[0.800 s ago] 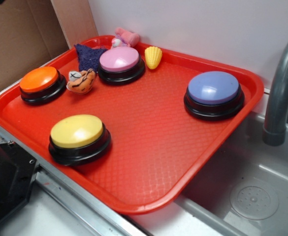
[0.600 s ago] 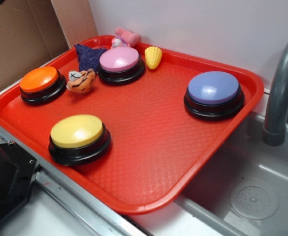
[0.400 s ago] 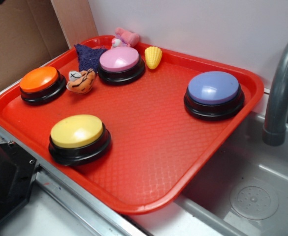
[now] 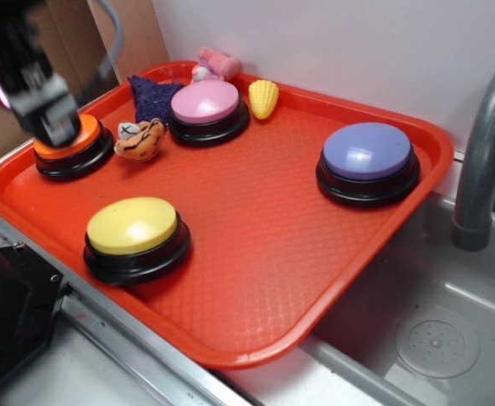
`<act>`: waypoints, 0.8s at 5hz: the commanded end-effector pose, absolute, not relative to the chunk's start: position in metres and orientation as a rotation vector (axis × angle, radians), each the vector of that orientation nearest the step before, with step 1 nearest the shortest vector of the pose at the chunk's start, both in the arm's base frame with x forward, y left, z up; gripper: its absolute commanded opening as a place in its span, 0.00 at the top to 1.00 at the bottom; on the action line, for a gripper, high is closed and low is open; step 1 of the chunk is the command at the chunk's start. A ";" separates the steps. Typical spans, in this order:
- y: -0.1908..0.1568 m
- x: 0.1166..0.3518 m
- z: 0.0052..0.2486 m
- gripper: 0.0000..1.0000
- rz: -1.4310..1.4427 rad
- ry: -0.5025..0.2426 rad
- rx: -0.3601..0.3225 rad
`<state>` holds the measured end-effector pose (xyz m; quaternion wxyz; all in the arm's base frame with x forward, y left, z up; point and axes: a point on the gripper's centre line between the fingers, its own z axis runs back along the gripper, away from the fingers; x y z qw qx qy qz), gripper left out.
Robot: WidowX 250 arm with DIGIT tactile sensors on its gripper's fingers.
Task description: Push the yellow button.
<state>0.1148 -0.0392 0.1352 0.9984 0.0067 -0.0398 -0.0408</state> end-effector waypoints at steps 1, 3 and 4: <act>-0.039 0.142 0.079 0.00 -0.073 -0.057 -0.022; -0.052 0.164 0.061 0.00 -0.124 0.002 -0.034; -0.050 0.162 0.061 0.00 -0.093 0.089 -0.005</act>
